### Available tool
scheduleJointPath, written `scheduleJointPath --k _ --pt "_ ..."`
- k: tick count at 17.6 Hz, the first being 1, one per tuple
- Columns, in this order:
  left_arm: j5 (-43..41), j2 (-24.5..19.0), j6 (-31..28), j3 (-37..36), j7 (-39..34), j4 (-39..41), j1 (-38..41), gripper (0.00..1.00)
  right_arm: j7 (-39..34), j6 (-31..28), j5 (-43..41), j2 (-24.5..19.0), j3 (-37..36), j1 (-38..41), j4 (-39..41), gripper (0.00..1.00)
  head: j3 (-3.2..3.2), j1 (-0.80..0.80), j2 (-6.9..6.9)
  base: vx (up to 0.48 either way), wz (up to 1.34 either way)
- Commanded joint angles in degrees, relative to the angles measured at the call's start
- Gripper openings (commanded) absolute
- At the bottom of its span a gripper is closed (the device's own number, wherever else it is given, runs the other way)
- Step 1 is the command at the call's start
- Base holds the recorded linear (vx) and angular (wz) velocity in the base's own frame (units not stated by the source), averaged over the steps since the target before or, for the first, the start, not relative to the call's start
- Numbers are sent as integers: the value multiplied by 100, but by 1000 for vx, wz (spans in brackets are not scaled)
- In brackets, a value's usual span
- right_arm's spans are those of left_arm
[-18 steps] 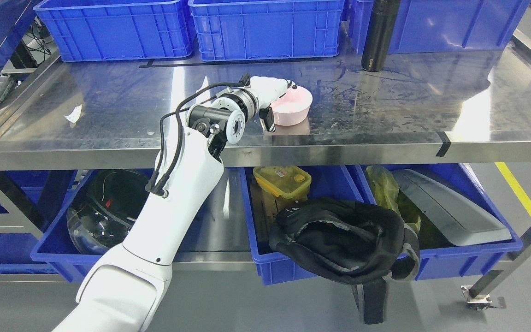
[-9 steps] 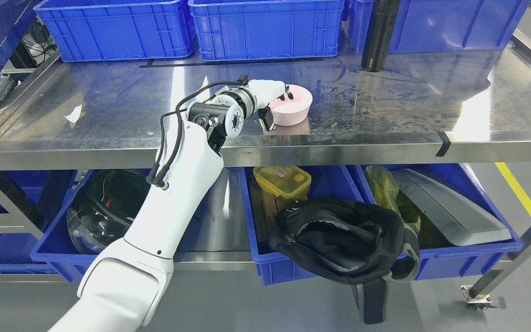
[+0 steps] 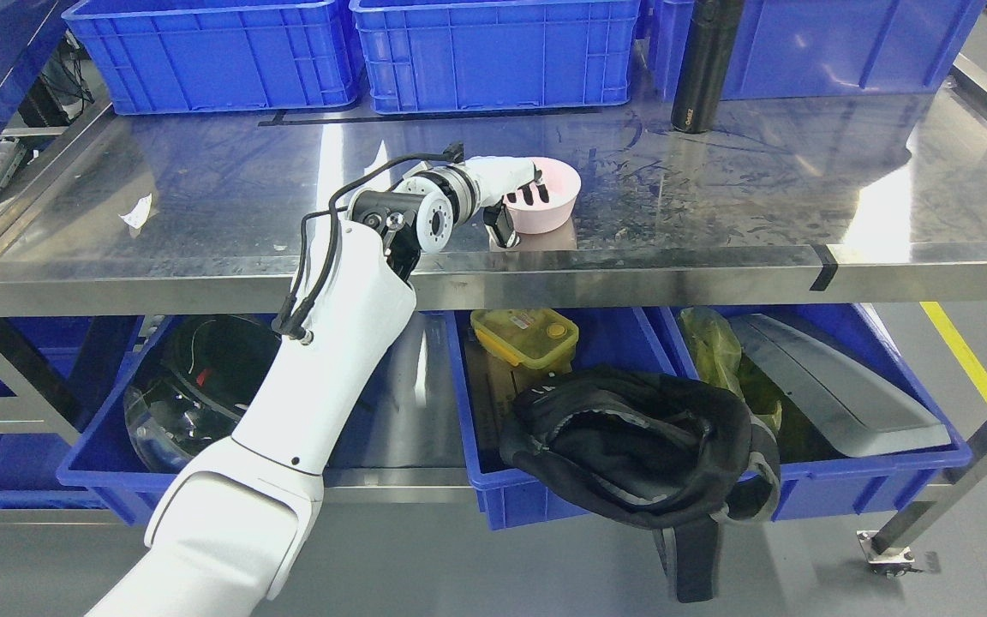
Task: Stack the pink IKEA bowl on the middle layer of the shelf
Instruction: 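Close the left hand fingers around the pink bowl's rim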
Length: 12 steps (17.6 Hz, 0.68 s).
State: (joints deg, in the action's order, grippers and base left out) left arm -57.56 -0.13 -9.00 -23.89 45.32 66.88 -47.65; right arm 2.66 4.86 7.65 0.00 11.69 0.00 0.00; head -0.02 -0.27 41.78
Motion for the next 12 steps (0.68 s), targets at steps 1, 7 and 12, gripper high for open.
scheduleJointPath --k 1,7,12 --pt "148 -87 39 59 3 -237 -95 37 -2 -2 0 100 0 88 100 100 0 0 0 0 0" --pt "280 -87 590 472 -23 -219 -227 7 -2 -2 0 100 0 88 100 100 0 0 0 0 0" --pt "298 -87 750 508 -120 -378 -130 10 -2 -2 8 100 0 88 100 100 0 0 0 0 0"
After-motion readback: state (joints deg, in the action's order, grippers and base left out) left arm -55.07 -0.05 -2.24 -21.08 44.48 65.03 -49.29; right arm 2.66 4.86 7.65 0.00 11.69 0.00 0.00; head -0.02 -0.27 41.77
